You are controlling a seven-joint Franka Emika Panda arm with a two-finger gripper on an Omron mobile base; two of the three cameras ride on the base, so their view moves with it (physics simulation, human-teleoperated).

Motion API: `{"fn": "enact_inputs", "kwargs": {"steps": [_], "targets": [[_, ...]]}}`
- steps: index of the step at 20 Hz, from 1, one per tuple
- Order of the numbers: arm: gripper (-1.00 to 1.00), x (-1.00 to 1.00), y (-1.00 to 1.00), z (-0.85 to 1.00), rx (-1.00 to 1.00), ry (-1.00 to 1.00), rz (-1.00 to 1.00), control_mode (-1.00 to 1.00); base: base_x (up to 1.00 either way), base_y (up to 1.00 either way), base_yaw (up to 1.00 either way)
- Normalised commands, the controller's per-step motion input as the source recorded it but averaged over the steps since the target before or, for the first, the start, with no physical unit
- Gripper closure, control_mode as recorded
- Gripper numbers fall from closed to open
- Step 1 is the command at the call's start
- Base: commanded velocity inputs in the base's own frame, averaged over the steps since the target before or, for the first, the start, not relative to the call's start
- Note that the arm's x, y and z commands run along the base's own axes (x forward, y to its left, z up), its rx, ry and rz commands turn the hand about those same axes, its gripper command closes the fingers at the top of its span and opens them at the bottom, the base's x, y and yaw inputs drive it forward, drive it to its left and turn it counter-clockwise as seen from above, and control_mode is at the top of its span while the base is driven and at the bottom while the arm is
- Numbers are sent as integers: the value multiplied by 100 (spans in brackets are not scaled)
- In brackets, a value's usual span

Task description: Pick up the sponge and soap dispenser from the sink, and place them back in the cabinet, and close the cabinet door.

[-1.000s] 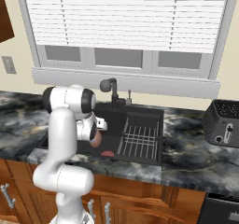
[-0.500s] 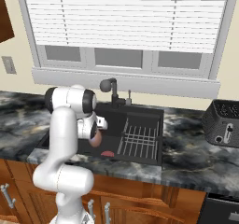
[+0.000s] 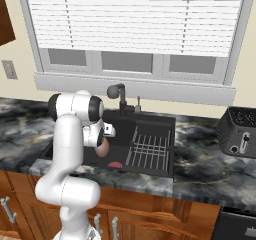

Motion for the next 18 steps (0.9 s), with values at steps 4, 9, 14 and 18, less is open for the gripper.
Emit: {"fn": "enact_inputs", "kwargs": {"steps": [4, 9, 14, 18], "targets": [[100, -7, 0, 0, 0, 0, 0, -100, 0, 0, 0], [100, -2, 0, 9, 0, -6, 0, -100, 0, 0, 0], [100, 0, 0, 37, 0, -15, 0, -100, 0, 0, 0], [100, -2, 0, 52, 0, -8, 0, -100, 0, 0, 0]]}}
